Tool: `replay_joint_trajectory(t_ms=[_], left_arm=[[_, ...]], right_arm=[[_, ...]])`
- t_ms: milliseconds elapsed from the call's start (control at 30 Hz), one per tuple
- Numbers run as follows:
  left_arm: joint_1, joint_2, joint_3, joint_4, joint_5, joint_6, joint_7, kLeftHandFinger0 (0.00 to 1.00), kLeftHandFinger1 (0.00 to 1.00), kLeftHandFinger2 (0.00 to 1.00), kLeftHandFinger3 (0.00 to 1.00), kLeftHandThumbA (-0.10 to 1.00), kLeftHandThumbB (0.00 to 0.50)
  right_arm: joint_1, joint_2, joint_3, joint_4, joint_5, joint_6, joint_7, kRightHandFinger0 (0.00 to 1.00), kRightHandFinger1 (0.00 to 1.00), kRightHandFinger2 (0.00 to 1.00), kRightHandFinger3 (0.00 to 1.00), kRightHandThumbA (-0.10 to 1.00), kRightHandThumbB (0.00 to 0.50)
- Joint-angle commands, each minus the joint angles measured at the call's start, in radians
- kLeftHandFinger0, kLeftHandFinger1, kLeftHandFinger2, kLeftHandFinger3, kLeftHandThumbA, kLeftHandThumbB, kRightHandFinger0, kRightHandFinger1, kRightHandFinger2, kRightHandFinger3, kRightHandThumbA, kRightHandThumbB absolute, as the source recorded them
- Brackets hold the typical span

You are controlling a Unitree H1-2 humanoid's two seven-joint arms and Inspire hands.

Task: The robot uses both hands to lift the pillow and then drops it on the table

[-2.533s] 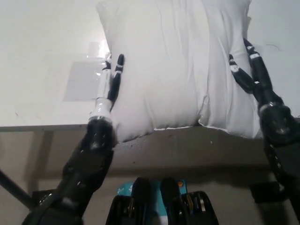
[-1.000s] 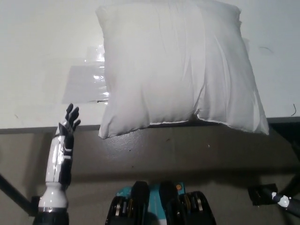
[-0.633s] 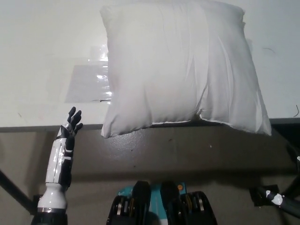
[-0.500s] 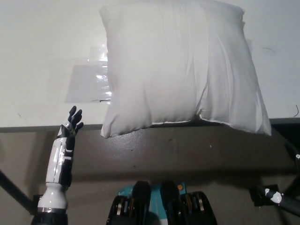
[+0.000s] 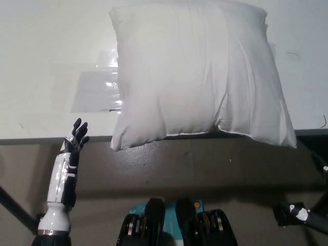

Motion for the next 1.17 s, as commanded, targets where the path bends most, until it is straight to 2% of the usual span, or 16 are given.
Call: replay_joint_trajectory(t_ms=[0,67,100,133,167,233,433,533,600,667,767,867,1133], left_arm=[[-0.023,-0.007,0.012,-0.038,-0.017,0.021,-0.018,1.00,1.00,1.00,1.00,1.00,0.152],[-0.017,-0.010,0.010,-0.040,-0.018,0.030,-0.023,1.00,1.00,1.00,1.00,1.00,0.159],[-0.017,-0.010,0.011,-0.042,-0.019,0.034,-0.025,1.00,1.00,1.00,1.00,1.00,0.155],[-0.013,-0.011,0.010,-0.042,-0.019,0.035,-0.026,1.00,1.00,1.00,1.00,1.00,0.156],[-0.014,-0.012,0.012,-0.038,-0.021,0.032,-0.025,1.00,1.00,1.00,1.00,1.00,0.178],[-0.013,-0.015,0.012,-0.030,-0.025,0.017,-0.026,1.00,1.00,1.00,1.00,1.00,0.173],[-0.018,-0.014,0.012,-0.030,-0.036,0.016,-0.039,1.00,1.00,1.00,1.00,1.00,0.153],[-0.017,-0.014,0.012,-0.031,-0.027,0.014,-0.037,1.00,1.00,1.00,1.00,1.00,0.154],[-0.019,-0.014,0.013,-0.028,-0.034,0.014,-0.041,1.00,1.00,1.00,1.00,1.00,0.138],[-0.019,-0.015,0.013,-0.029,-0.030,0.020,-0.039,1.00,1.00,1.00,1.00,1.00,0.148],[-0.020,-0.016,0.013,-0.033,-0.032,0.028,-0.041,1.00,1.00,1.00,1.00,1.00,0.159],[-0.023,-0.017,0.014,-0.035,-0.032,0.026,-0.044,1.00,1.00,1.00,1.00,1.00,0.149],[-0.026,-0.018,0.020,-0.031,-0.035,0.027,-0.049,1.00,1.00,1.00,1.00,1.00,0.161]], right_arm=[[-0.023,-0.007,-0.004,-0.013,-0.075,-0.043,-0.016,1.00,1.00,1.00,1.00,1.00,0.169],[-0.012,-0.004,-0.003,-0.020,-0.088,-0.037,-0.017,1.00,1.00,1.00,1.00,1.00,0.175],[-0.012,-0.002,-0.002,-0.019,-0.086,-0.045,-0.016,1.00,1.00,1.00,1.00,1.00,0.156],[-0.009,-0.001,-0.001,-0.019,-0.086,-0.047,-0.014,1.00,1.00,1.00,1.00,1.00,0.153],[-0.009,-0.002,-0.001,-0.024,-0.103,-0.044,-0.018,1.00,1.00,1.00,1.00,1.00,0.145],[-0.010,-0.004,-0.003,-0.016,-0.096,-0.054,-0.014,1.00,1.00,1.00,1.00,1.00,0.137],[-0.011,0.005,-0.009,-0.009,-0.101,-0.054,-0.021,1.00,1.00,1.00,1.00,1.00,0.183],[-0.013,0.005,-0.009,-0.006,-0.089,-0.062,-0.014,1.00,1.00,1.00,1.00,1.00,0.175],[-0.014,0.001,-0.009,-0.005,-0.093,-0.062,-0.011,1.00,1.00,1.00,1.00,1.00,0.170],[-0.017,0.000,-0.010,0.000,-0.079,-0.064,-0.005,1.00,1.00,1.00,1.00,1.00,0.189],[-0.015,0.001,-0.012,-0.007,-0.079,-0.053,-0.004,1.00,1.00,1.00,1.00,1.00,0.171],[-0.017,0.002,-0.012,-0.001,-0.081,-0.067,-0.006,1.00,1.00,1.00,1.00,1.00,0.146],[-0.023,0.004,-0.013,-0.002,-0.100,-0.055,-0.014,1.00,1.00,1.00,1.00,1.00,0.170]])
